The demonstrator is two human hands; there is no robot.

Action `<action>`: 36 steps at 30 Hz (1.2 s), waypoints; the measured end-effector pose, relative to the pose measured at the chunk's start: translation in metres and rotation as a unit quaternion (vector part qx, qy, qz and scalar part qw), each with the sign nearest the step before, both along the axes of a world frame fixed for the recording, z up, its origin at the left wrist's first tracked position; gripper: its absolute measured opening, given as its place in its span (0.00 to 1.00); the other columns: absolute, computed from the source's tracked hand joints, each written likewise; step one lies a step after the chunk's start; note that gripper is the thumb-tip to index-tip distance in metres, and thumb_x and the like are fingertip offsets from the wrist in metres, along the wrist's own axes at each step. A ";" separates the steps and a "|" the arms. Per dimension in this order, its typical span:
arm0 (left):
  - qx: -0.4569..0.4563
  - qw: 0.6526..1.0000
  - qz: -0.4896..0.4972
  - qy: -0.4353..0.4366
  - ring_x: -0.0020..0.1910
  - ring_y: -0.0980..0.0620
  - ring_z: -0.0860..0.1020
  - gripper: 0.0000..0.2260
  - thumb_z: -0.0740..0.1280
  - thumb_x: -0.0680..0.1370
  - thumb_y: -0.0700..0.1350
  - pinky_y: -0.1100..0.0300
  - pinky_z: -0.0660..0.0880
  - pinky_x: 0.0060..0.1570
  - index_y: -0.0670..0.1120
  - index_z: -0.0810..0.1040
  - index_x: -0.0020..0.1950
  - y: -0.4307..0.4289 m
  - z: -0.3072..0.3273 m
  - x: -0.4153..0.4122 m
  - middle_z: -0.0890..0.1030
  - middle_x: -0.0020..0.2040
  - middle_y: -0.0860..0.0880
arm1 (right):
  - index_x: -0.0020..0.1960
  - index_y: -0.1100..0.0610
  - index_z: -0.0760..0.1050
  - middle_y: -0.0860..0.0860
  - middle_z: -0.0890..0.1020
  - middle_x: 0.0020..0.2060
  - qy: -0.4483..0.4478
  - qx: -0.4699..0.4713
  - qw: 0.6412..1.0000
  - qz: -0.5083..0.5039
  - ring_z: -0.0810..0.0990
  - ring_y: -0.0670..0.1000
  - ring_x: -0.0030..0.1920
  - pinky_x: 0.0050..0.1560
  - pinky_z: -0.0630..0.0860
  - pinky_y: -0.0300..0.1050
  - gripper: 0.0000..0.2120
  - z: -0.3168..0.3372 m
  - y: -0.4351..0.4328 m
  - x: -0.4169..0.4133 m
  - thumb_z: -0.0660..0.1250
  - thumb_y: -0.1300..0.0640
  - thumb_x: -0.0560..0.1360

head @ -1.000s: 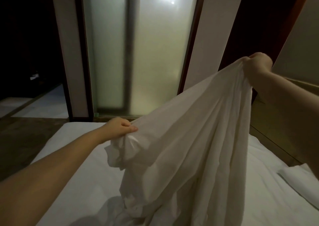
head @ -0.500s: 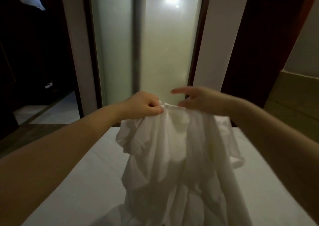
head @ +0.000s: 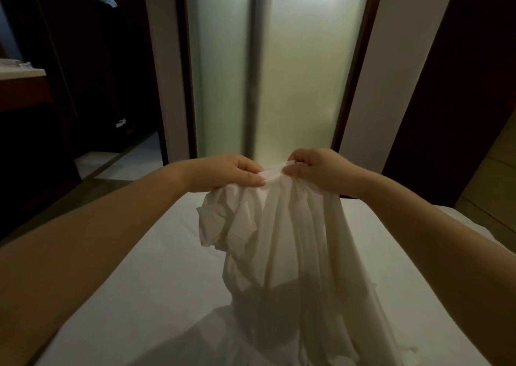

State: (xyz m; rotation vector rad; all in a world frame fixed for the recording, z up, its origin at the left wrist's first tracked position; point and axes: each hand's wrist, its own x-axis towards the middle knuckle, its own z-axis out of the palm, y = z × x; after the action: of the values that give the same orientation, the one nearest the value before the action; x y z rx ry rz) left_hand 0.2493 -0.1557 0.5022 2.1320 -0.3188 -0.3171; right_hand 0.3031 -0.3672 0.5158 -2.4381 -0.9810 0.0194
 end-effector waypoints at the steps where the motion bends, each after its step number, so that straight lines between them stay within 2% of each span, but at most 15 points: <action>1: -0.014 1.000 -0.013 0.022 0.43 0.53 0.81 0.05 0.70 0.72 0.52 0.63 0.78 0.43 0.51 0.84 0.42 0.003 -0.003 -0.001 0.83 0.42 0.52 | 0.52 0.61 0.77 0.57 0.80 0.45 -0.018 0.008 1.000 -0.003 0.77 0.54 0.45 0.43 0.71 0.44 0.13 -0.001 0.003 0.000 0.62 0.51 0.79; 3: -0.014 0.996 -0.047 0.073 0.44 0.53 0.82 0.13 0.75 0.64 0.60 0.63 0.78 0.44 0.52 0.84 0.41 0.008 -0.007 -0.006 0.83 0.42 0.52 | 0.53 0.61 0.77 0.54 0.79 0.45 -0.047 0.023 0.999 -0.010 0.75 0.52 0.44 0.41 0.68 0.42 0.12 -0.002 0.005 0.000 0.62 0.52 0.79; 6: 0.069 0.987 -0.089 0.118 0.43 0.57 0.81 0.23 0.72 0.55 0.71 0.64 0.78 0.45 0.54 0.84 0.36 0.015 -0.010 -0.013 0.83 0.41 0.57 | 0.54 0.60 0.76 0.51 0.76 0.44 -0.088 0.059 0.993 -0.048 0.72 0.49 0.45 0.40 0.62 0.39 0.11 0.000 0.000 0.009 0.61 0.53 0.79; 8: 0.121 0.977 -0.116 0.132 0.36 0.63 0.76 0.24 0.67 0.58 0.73 0.68 0.75 0.41 0.54 0.83 0.34 0.020 -0.012 -0.016 0.79 0.37 0.61 | 0.54 0.60 0.76 0.52 0.76 0.44 -0.100 0.104 0.985 -0.096 0.72 0.50 0.45 0.40 0.62 0.39 0.12 0.001 -0.010 0.020 0.61 0.52 0.79; 10: 0.135 0.975 -0.110 0.140 0.33 0.62 0.73 0.21 0.63 0.64 0.69 0.68 0.73 0.38 0.52 0.83 0.34 0.025 -0.014 -0.020 0.76 0.37 0.56 | 0.54 0.61 0.77 0.55 0.78 0.45 -0.103 0.126 0.976 -0.147 0.74 0.53 0.46 0.41 0.64 0.41 0.13 0.002 -0.023 0.032 0.61 0.52 0.79; 13: 0.020 0.995 -0.029 0.094 0.36 0.58 0.75 0.21 0.63 0.67 0.65 0.67 0.75 0.39 0.48 0.81 0.31 0.035 -0.019 -0.020 0.77 0.38 0.51 | 0.56 0.60 0.76 0.54 0.76 0.45 -0.089 0.117 0.972 -0.181 0.73 0.53 0.45 0.43 0.65 0.43 0.15 0.001 -0.035 0.039 0.59 0.51 0.80; 17: -0.188 0.979 0.024 0.074 0.39 0.56 0.79 0.27 0.72 0.59 0.70 0.63 0.78 0.43 0.46 0.79 0.28 0.044 -0.029 -0.015 0.78 0.35 0.49 | 0.56 0.61 0.76 0.54 0.76 0.45 -0.098 0.117 0.973 -0.175 0.72 0.53 0.47 0.43 0.65 0.43 0.15 -0.002 -0.035 0.037 0.59 0.51 0.80; 20: -0.287 0.949 0.118 0.061 0.38 0.54 0.79 0.19 0.66 0.72 0.60 0.61 0.79 0.41 0.46 0.77 0.30 0.036 -0.034 -0.016 0.75 0.38 0.47 | 0.54 0.62 0.75 0.54 0.76 0.44 -0.085 0.107 0.973 -0.185 0.73 0.55 0.45 0.40 0.64 0.43 0.14 -0.006 -0.036 0.036 0.59 0.52 0.80; 23: -0.355 0.913 0.194 0.043 0.35 0.54 0.80 0.08 0.60 0.80 0.45 0.60 0.79 0.36 0.45 0.75 0.43 0.026 -0.031 -0.023 0.79 0.39 0.47 | 0.54 0.62 0.76 0.55 0.76 0.44 -0.070 0.103 0.975 -0.183 0.73 0.53 0.44 0.41 0.67 0.44 0.14 -0.010 -0.036 0.034 0.59 0.52 0.80; 26: -0.392 0.887 0.237 0.053 0.34 0.53 0.81 0.05 0.61 0.80 0.42 0.59 0.80 0.35 0.43 0.75 0.48 0.025 -0.027 -0.029 0.79 0.41 0.46 | 0.55 0.63 0.76 0.58 0.78 0.47 -0.084 0.107 0.975 -0.173 0.74 0.55 0.46 0.44 0.69 0.47 0.15 -0.011 -0.034 0.032 0.59 0.52 0.80; 29: -0.420 0.871 0.253 0.034 0.37 0.50 0.82 0.04 0.61 0.79 0.40 0.55 0.81 0.35 0.43 0.76 0.49 0.029 -0.010 -0.036 0.78 0.43 0.44 | 0.55 0.63 0.76 0.55 0.77 0.45 -0.092 0.119 0.973 -0.175 0.75 0.56 0.47 0.43 0.67 0.45 0.14 -0.009 -0.030 0.031 0.60 0.52 0.80; 31: -0.392 0.883 0.257 -0.014 0.40 0.50 0.80 0.05 0.62 0.79 0.38 0.55 0.82 0.39 0.45 0.76 0.50 0.034 0.011 -0.038 0.78 0.44 0.45 | 0.55 0.63 0.76 0.55 0.77 0.45 -0.107 0.131 0.969 -0.181 0.74 0.56 0.47 0.42 0.63 0.42 0.14 -0.003 -0.024 0.031 0.61 0.53 0.79; 33: -0.313 0.910 0.261 -0.075 0.40 0.52 0.78 0.06 0.63 0.77 0.36 0.59 0.80 0.38 0.46 0.77 0.48 0.043 0.042 -0.035 0.77 0.43 0.47 | 0.51 0.65 0.76 0.60 0.80 0.45 -0.141 0.168 0.959 -0.178 0.77 0.59 0.49 0.41 0.64 0.44 0.13 0.011 -0.015 0.035 0.62 0.55 0.79; 35: -0.121 0.928 0.308 -0.170 0.39 0.52 0.77 0.07 0.66 0.75 0.35 0.62 0.78 0.35 0.46 0.78 0.48 0.049 0.073 -0.028 0.77 0.43 0.46 | 0.51 0.66 0.76 0.62 0.80 0.47 -0.163 0.220 0.947 -0.170 0.77 0.60 0.50 0.45 0.68 0.48 0.12 0.034 -0.006 0.036 0.62 0.56 0.79; 36: 0.013 0.915 0.336 -0.223 0.39 0.52 0.77 0.07 0.67 0.74 0.36 0.62 0.78 0.36 0.47 0.79 0.48 0.053 0.086 -0.024 0.77 0.44 0.47 | 0.52 0.65 0.76 0.61 0.80 0.48 -0.169 0.238 0.942 -0.165 0.77 0.61 0.51 0.48 0.70 0.49 0.12 0.046 -0.001 0.036 0.62 0.56 0.79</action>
State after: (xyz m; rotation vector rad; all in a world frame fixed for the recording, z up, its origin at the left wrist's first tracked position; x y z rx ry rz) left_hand 0.2253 -0.1032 0.5880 2.1796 0.1771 0.5729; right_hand 0.3387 -0.3683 0.5617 -2.1468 -0.6017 -0.6931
